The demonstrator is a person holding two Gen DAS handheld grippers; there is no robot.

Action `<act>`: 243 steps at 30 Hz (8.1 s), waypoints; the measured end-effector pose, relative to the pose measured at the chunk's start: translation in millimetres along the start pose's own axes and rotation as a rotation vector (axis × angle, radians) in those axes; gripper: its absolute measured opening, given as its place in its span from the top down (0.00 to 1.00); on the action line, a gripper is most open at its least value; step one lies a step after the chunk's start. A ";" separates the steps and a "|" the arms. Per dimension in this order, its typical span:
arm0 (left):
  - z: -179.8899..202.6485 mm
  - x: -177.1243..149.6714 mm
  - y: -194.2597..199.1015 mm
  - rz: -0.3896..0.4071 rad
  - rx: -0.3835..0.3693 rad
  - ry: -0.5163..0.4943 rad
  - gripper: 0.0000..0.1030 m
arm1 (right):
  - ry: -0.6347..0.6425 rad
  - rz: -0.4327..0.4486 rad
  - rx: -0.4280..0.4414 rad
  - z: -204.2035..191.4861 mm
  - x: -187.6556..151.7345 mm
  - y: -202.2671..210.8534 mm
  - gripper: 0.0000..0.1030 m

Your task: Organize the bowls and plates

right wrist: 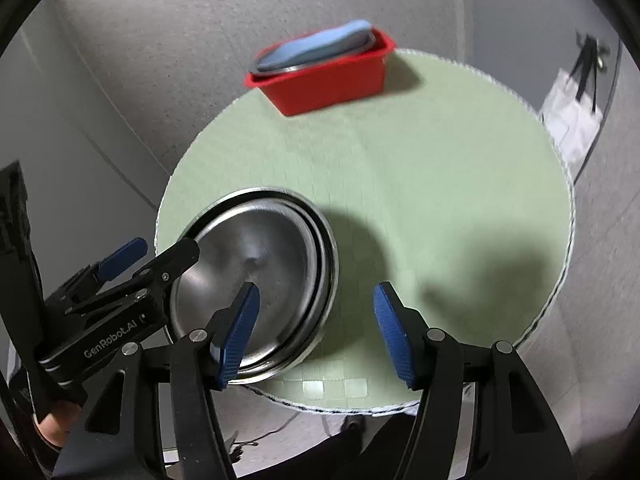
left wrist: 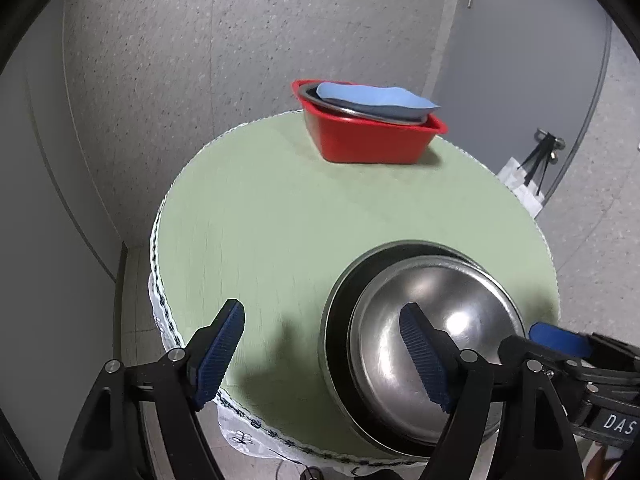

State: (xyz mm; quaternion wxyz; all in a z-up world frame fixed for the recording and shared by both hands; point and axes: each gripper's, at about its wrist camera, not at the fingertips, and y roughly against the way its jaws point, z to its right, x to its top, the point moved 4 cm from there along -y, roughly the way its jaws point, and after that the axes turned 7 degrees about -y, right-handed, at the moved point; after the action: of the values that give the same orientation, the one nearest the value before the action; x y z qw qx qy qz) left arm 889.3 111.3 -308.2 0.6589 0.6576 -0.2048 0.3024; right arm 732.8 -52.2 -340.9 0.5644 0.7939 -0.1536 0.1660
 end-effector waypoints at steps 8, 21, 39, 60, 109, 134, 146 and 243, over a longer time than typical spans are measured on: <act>5.2 -0.7 -26.9 -0.040 -0.038 -0.001 0.33 | -0.055 -0.054 0.037 3.1 -7.0 -22.3 0.41; 12.7 17.5 -55.8 -0.063 -0.106 -0.028 0.61 | -0.032 -0.043 0.050 2.4 2.5 -35.0 0.65; 21.5 96.3 -33.5 0.064 -0.058 -0.038 0.62 | -0.015 0.014 0.144 6.5 68.6 -10.6 0.74; 19.4 280.9 -143.5 0.150 -0.010 -0.005 0.61 | 0.085 0.130 0.179 -15.2 277.2 -40.4 0.74; 45.8 275.3 -120.1 0.240 0.092 -0.087 0.13 | 0.115 0.314 -0.057 -22.3 212.6 32.8 0.34; 96.5 -13.1 192.7 0.457 -0.019 -0.238 0.00 | 0.032 0.578 -0.238 -29.6 -54.3 269.6 0.19; 68.8 -195.1 377.9 0.485 -0.052 -0.254 0.00 | -0.018 0.648 -0.289 -65.1 -217.8 368.9 0.08; -137.3 -431.9 735.4 0.504 -0.151 -0.291 0.00 | -0.039 0.691 -0.324 -297.8 -510.8 490.3 0.01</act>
State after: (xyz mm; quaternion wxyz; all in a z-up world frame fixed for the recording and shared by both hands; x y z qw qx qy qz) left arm 63.9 156.5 -57.4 0.5737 0.5717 -0.4759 0.3429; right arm 35.9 103.9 -58.0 0.5903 0.5990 -0.4469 0.3049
